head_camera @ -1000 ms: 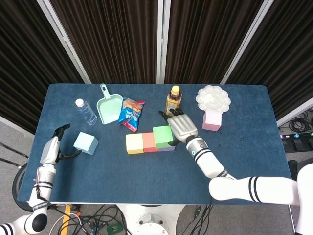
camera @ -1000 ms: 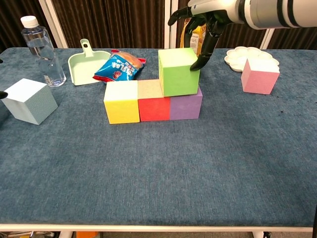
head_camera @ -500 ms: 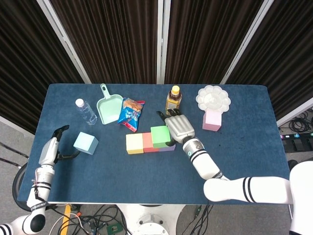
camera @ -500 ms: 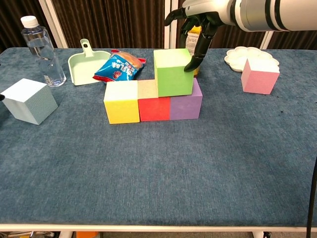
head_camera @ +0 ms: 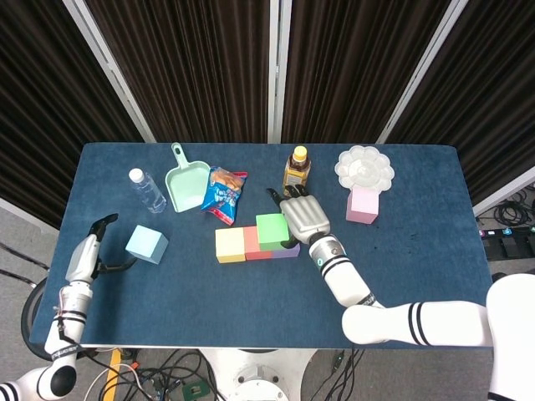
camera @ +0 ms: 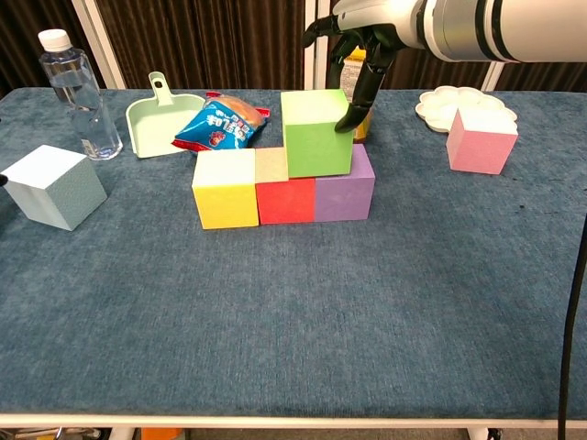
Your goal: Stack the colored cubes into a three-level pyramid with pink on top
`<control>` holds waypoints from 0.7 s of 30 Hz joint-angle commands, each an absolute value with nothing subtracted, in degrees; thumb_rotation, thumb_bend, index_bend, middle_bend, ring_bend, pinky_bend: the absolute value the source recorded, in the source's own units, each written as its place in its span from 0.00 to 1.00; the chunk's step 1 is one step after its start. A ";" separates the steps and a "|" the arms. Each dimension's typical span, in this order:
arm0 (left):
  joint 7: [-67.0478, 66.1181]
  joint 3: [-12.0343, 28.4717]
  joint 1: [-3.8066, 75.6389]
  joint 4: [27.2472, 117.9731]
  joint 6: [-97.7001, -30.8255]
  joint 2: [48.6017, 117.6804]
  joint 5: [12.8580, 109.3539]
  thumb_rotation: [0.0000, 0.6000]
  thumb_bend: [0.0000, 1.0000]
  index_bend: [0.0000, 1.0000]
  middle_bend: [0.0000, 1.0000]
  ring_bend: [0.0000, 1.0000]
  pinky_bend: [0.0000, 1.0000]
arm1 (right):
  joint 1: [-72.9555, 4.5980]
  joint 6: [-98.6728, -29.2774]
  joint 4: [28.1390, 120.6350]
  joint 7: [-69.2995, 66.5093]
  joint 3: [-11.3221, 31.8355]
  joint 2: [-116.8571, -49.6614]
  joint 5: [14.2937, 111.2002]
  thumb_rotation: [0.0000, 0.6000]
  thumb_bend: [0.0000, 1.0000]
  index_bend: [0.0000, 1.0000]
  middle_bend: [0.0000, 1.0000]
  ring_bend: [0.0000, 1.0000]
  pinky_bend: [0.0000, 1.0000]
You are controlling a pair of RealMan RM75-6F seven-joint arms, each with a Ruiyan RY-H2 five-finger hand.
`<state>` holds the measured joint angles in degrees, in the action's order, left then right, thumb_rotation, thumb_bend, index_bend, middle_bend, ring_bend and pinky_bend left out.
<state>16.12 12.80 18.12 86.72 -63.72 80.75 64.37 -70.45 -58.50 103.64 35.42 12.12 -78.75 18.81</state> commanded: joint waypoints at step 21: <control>16.65 13.02 18.37 86.52 -63.04 80.64 64.26 1.00 0.12 0.10 0.11 0.00 0.13 | -70.37 -59.07 103.43 36.45 12.99 -79.27 18.11 1.00 0.17 0.00 0.50 0.05 0.00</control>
